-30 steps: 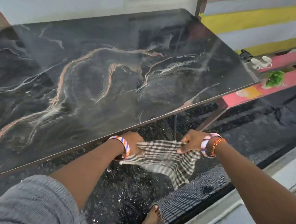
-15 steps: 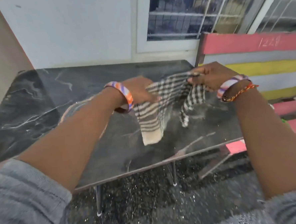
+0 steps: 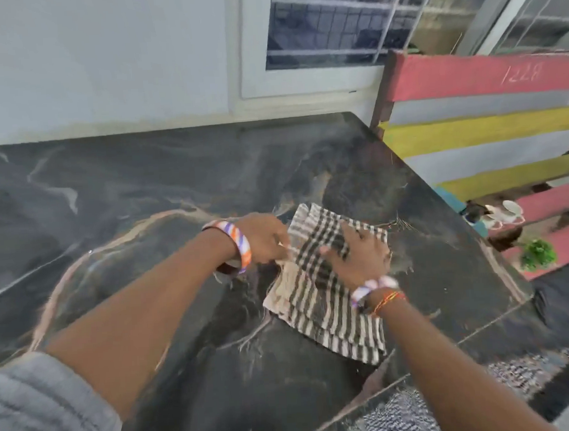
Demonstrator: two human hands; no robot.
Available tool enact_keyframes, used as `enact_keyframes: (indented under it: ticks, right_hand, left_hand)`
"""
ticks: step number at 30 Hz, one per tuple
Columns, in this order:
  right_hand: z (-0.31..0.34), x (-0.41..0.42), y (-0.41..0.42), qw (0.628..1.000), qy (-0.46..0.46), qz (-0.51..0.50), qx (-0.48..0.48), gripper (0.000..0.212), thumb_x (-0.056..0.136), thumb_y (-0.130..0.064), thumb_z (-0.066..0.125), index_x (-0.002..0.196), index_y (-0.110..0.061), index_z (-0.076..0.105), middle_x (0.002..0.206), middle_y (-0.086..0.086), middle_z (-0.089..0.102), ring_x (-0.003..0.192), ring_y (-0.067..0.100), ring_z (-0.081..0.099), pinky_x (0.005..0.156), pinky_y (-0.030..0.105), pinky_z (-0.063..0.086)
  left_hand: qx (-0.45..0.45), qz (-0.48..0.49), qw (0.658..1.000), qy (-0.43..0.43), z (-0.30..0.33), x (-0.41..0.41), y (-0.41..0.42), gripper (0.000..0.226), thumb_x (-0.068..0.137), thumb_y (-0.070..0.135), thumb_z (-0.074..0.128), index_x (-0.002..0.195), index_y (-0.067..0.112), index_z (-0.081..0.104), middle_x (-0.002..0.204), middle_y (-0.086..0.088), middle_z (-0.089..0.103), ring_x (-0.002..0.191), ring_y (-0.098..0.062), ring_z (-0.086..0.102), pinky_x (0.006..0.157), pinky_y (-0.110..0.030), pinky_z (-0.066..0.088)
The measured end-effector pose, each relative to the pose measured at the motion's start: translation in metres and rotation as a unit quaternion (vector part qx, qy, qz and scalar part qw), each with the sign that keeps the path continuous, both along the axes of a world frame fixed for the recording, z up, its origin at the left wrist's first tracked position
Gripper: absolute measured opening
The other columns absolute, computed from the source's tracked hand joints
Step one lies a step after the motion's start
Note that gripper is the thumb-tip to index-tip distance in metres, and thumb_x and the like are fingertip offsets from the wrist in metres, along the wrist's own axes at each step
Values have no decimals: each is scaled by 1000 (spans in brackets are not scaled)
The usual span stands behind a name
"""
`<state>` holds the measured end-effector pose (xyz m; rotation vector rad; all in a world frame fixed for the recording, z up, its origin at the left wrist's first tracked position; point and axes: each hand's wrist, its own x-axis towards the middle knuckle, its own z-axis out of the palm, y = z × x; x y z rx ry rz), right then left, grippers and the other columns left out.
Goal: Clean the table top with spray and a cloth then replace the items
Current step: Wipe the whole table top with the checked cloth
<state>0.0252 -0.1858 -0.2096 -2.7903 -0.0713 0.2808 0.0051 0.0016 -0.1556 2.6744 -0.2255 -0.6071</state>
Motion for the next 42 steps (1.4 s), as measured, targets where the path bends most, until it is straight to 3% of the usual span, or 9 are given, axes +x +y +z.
enact_keyframes:
  ticks: [3,6,15,19,24,27,31,38,42]
  right_hand:
    - [-24,-8,29,997,39,-14,-60,82,81,-75,28,147,-36,-1,157,14,-14,143,37,-13,112,57,-4]
    - [-32,18,20,996,22,-18,-79,77,82,-76,16,146,-41,-7,156,9,-21,143,31,-21,111,58,-11]
    - [-37,194,-56,977,38,-188,-96,75,83,-74,8,147,-37,-7,156,13,-19,143,34,-19,110,65,-6]
    - [-36,286,-68,970,33,-203,-132,69,90,-64,10,149,-31,-1,157,17,5,143,40,7,112,63,5]
    - [-37,378,-31,988,-19,-112,-105,56,97,-46,17,149,-28,8,155,12,19,138,38,24,109,52,22]
    - [-39,405,4,992,-30,-49,-110,53,98,-43,17,148,-31,8,159,9,5,145,34,6,114,56,10]
    - [-42,400,64,984,-77,125,-97,50,99,-39,21,148,-30,15,158,8,8,145,34,8,115,58,3]
    - [-40,298,206,864,-132,486,-12,46,98,-38,25,144,-31,28,155,2,23,144,24,16,117,49,5]
    - [-38,299,207,843,-94,529,-19,48,99,-44,21,146,-36,18,158,-5,12,146,20,7,116,49,-2]
  left_hand:
    - [-17,56,997,-46,-3,27,14,30,89,26,56,114,12,65,119,-8,65,112,-25,59,89,-25,43]
    - [-36,82,995,-53,-9,56,14,31,88,26,56,115,11,63,120,-6,65,112,-23,59,94,-28,44]
    - [-32,106,988,-108,-31,188,-23,32,88,29,55,118,17,59,127,-7,54,115,-25,53,100,-34,42]
    - [-20,167,975,-145,-42,248,-29,31,89,29,54,117,18,59,131,-6,52,118,-26,52,101,-36,43]
    - [-10,284,940,-188,-54,285,-3,26,89,27,51,111,19,63,126,-5,56,114,-27,55,96,-36,45]
    - [1,333,923,-194,-57,288,24,23,89,24,50,106,18,66,119,-7,61,109,-28,57,92,-35,46]
    - [27,401,891,-209,-56,273,54,24,87,17,49,103,16,67,116,-13,66,110,-34,57,94,-38,46]
    - [62,552,803,-213,-50,212,97,36,83,4,48,114,13,63,122,-18,62,113,-39,56,95,-43,45]
    - [71,560,801,-197,-48,204,86,35,84,5,48,115,11,62,119,-22,63,108,-42,57,88,-44,47]
